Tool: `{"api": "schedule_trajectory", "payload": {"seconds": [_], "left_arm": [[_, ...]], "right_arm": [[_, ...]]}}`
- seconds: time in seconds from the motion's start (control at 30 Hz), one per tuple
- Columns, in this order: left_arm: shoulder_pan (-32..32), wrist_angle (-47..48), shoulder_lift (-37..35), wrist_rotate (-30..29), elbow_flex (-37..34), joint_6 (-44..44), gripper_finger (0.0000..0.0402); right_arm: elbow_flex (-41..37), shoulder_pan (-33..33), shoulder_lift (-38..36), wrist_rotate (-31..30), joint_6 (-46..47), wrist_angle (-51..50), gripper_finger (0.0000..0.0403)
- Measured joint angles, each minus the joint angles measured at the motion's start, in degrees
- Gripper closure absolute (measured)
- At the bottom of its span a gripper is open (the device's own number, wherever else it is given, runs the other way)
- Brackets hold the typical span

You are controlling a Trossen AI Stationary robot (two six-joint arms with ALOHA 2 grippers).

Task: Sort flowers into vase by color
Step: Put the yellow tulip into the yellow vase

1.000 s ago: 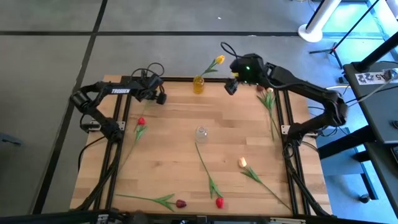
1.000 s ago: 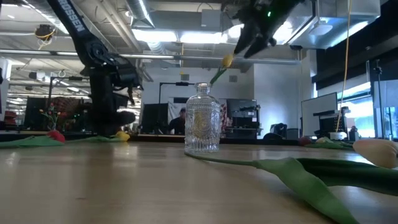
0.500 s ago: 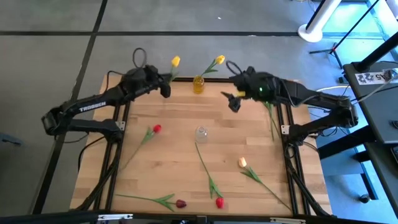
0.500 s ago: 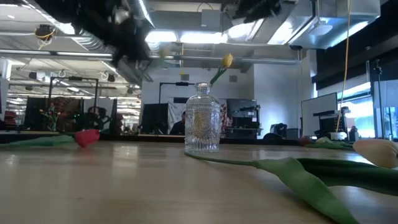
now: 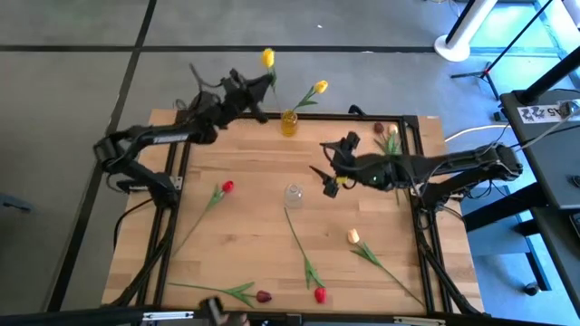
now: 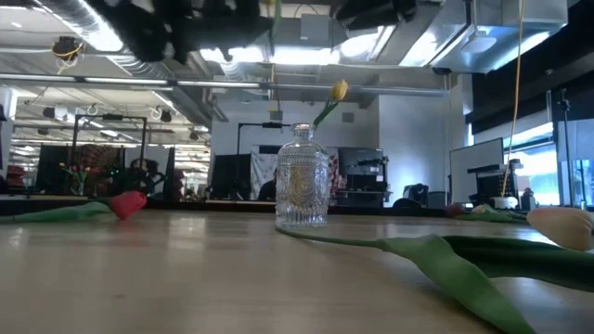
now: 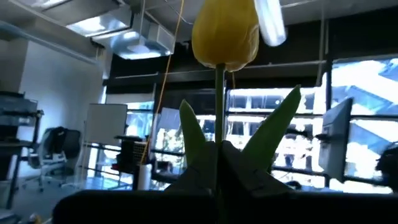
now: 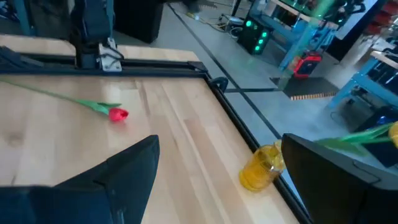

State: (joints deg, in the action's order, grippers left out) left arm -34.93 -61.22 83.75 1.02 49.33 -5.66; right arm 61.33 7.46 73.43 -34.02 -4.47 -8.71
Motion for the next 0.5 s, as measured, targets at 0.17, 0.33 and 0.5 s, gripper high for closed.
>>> {"api": "schedule_trajectory", "payload": {"seconds": [0.17,0.33,0.5], "left_arm": [[-3.7,6.57,6.7,0.25,9.73,1.65,0.0401],[-7.29,6.86,9.73,3.01,14.62,-1.33,0.0401],[-8.18,4.29,13.98,3.4,14.8,-3.26,0.0401]], "right_arm": [[-3.78,1.71,0.0,-5.51,1.86,1.25,0.0066],[-4.69,1.95,0.0,-6.41,3.21,0.95,0.0066],[-4.73,1.93,0.0,-7.53,3.17,2.08,0.0066]]}}
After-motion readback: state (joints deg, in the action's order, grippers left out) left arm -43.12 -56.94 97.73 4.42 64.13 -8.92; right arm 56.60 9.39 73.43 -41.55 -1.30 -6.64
